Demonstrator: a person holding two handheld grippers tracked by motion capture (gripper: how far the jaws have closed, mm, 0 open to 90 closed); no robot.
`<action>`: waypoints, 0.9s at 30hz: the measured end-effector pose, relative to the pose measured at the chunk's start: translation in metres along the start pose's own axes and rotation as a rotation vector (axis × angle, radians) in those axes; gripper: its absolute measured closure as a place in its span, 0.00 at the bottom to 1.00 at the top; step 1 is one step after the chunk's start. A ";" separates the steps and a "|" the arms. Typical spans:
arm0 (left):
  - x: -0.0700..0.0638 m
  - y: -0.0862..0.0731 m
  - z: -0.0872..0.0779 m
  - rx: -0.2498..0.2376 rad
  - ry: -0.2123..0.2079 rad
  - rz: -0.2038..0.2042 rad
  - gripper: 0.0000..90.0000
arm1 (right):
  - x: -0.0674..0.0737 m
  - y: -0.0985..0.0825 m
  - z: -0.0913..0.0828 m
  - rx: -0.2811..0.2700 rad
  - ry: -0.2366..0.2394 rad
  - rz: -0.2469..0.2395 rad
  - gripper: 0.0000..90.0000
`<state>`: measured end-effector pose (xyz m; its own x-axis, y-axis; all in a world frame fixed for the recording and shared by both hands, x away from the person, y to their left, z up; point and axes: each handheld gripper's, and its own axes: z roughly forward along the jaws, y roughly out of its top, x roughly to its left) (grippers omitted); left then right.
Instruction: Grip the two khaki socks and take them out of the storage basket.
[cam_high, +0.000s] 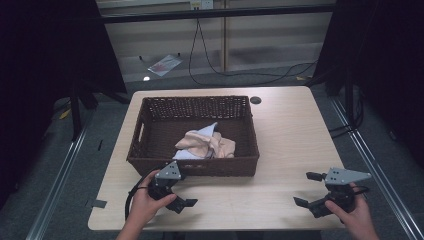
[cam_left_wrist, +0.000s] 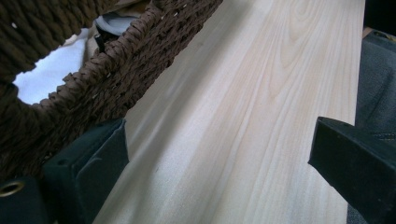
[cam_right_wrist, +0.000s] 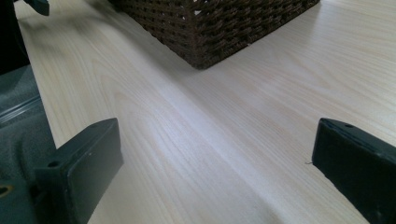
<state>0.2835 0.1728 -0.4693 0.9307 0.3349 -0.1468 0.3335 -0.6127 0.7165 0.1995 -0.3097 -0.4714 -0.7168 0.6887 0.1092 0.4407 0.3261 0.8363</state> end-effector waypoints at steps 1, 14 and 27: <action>0.000 0.000 0.001 -0.003 -0.011 -0.004 0.05 | 0.000 0.000 0.000 0.003 0.004 -0.001 0.02; -0.002 0.010 -0.001 0.074 -0.057 0.015 0.05 | 0.001 -0.001 0.003 0.013 0.027 -0.001 0.02; -0.002 0.023 -0.011 0.157 -0.078 -0.028 0.07 | 0.004 0.000 0.007 0.038 0.052 -0.021 0.02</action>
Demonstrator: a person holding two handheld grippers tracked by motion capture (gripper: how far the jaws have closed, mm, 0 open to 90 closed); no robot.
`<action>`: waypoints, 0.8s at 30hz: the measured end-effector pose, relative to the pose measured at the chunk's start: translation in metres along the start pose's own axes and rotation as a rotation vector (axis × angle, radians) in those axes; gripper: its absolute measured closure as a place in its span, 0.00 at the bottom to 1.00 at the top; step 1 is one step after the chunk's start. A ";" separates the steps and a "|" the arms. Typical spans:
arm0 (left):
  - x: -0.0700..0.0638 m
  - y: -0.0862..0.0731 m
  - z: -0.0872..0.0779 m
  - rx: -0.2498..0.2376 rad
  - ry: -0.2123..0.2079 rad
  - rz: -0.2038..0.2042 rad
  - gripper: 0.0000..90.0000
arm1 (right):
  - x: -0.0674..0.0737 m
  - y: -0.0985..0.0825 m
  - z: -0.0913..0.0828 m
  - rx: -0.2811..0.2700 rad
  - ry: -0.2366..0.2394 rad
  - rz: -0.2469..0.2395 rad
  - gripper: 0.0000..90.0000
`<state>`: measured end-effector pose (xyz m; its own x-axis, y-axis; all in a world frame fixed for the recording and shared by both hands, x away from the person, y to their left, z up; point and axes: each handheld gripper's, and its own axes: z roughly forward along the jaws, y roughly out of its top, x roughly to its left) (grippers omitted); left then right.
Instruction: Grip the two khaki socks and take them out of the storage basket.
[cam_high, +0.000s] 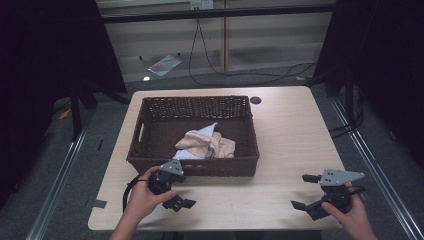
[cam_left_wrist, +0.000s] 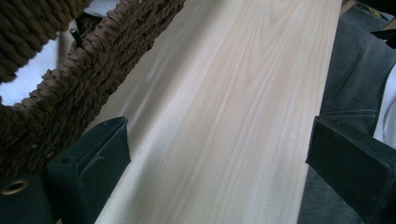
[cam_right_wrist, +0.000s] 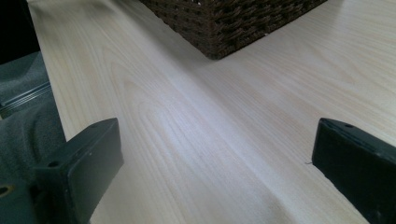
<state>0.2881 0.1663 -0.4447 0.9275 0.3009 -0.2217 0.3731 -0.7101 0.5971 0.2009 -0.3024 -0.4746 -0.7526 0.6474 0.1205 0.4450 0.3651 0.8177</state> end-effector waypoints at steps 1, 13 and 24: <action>-0.001 0.002 -0.001 -0.001 -0.008 0.005 0.07 | 0.000 0.001 0.000 -0.005 -0.001 0.000 0.02; -0.002 0.018 -0.023 0.045 -0.046 0.016 0.07 | 0.002 0.001 0.002 0.016 0.012 -0.006 0.02; 0.006 0.048 -0.047 0.078 -0.051 -0.030 0.07 | 0.005 0.001 0.003 0.052 0.031 -0.032 0.02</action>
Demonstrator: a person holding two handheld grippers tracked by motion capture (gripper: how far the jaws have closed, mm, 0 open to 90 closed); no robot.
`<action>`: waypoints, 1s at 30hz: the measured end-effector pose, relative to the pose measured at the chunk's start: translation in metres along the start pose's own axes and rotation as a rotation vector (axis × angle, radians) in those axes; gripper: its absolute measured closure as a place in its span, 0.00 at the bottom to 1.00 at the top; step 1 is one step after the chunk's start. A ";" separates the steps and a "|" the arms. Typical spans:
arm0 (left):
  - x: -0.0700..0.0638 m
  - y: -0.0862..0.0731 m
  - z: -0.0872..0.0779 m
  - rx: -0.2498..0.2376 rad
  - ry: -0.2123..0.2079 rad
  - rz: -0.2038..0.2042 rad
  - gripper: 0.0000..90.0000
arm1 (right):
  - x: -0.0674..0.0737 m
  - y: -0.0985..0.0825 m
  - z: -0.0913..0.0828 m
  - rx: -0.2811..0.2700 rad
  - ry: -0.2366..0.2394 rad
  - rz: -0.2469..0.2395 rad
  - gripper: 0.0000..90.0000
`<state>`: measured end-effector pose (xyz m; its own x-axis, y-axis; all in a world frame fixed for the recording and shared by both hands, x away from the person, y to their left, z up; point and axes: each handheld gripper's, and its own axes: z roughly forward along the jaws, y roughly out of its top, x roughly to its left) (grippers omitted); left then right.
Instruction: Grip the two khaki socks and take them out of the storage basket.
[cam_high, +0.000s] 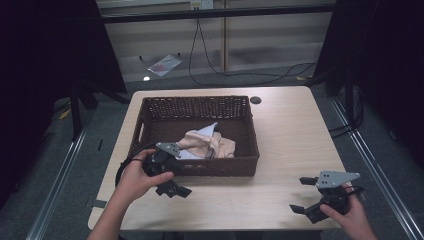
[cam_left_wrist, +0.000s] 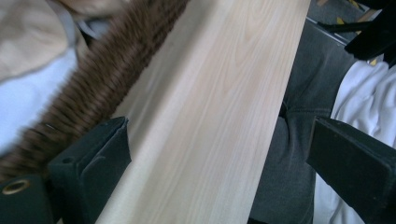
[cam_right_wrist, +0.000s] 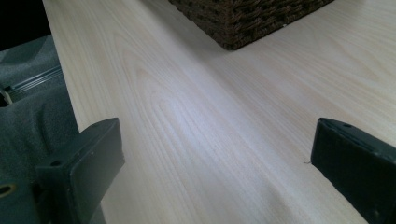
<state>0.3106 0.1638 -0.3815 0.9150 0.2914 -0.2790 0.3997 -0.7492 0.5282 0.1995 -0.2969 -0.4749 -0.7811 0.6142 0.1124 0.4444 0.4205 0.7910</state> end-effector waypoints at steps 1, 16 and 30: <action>0.002 0.003 -0.002 -0.008 0.000 -0.004 0.07 | 0.000 0.000 0.000 0.001 0.003 0.000 0.02; 0.048 0.028 -0.011 -0.021 0.100 -0.081 0.06 | 0.000 0.000 0.000 -0.003 0.004 0.000 0.03; 0.082 0.045 0.002 -0.027 0.152 -0.125 0.06 | 0.000 0.001 0.000 -0.010 0.007 0.007 0.03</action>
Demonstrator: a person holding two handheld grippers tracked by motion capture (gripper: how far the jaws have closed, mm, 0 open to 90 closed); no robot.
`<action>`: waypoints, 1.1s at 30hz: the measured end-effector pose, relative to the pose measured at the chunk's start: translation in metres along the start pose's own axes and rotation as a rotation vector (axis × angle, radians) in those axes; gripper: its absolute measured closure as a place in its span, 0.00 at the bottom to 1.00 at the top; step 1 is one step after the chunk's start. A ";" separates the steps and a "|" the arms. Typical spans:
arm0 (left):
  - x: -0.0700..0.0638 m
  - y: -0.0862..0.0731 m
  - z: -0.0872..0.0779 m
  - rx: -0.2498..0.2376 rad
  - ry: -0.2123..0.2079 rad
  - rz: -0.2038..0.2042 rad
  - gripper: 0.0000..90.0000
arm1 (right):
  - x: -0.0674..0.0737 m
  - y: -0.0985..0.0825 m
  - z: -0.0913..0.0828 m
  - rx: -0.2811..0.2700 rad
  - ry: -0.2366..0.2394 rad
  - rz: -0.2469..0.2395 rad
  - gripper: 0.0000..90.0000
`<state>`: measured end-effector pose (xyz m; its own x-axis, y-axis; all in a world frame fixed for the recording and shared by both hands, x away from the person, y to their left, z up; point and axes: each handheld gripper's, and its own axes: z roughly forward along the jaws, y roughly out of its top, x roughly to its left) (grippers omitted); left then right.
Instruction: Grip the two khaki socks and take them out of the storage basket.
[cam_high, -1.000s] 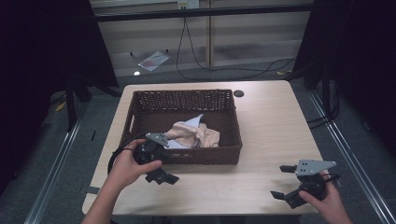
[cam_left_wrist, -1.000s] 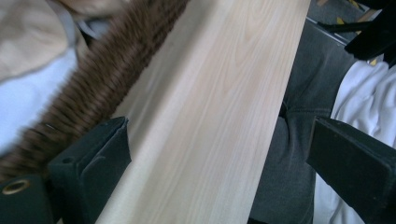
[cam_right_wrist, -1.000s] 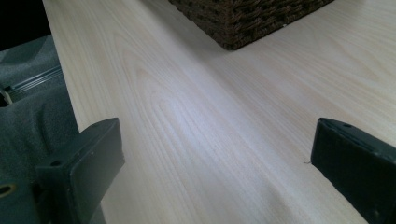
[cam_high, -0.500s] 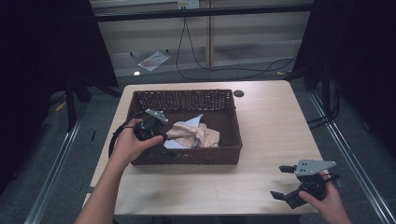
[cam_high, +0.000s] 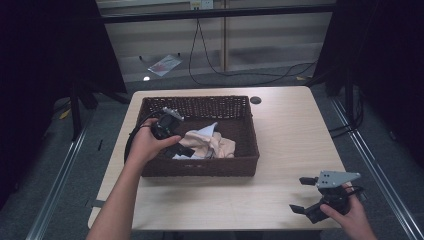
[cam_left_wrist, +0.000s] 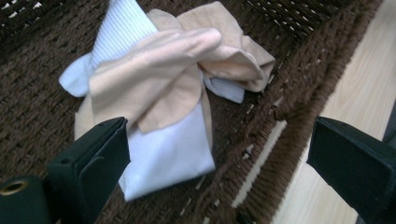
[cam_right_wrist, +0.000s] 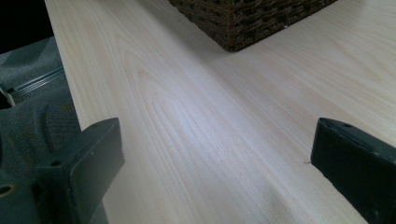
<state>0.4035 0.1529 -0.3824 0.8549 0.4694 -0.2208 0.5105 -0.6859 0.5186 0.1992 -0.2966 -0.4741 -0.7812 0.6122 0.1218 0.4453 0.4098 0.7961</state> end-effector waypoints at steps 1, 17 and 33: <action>0.004 0.003 0.004 0.005 0.018 -0.026 0.06 | 0.000 0.000 -0.001 -0.001 -0.006 -0.002 0.03; 0.015 0.019 0.028 -0.003 0.080 -0.029 0.08 | 0.001 0.001 -0.001 -0.008 0.006 -0.001 0.03; 0.015 0.027 0.048 0.012 0.083 -0.018 0.08 | 0.001 0.001 -0.001 -0.010 0.017 -0.002 0.03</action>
<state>0.4348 0.1146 -0.4114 0.8354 0.5256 -0.1607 0.5270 -0.6832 0.5055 0.1991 -0.2962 -0.4724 -0.7895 0.5997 0.1306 0.4395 0.4039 0.8023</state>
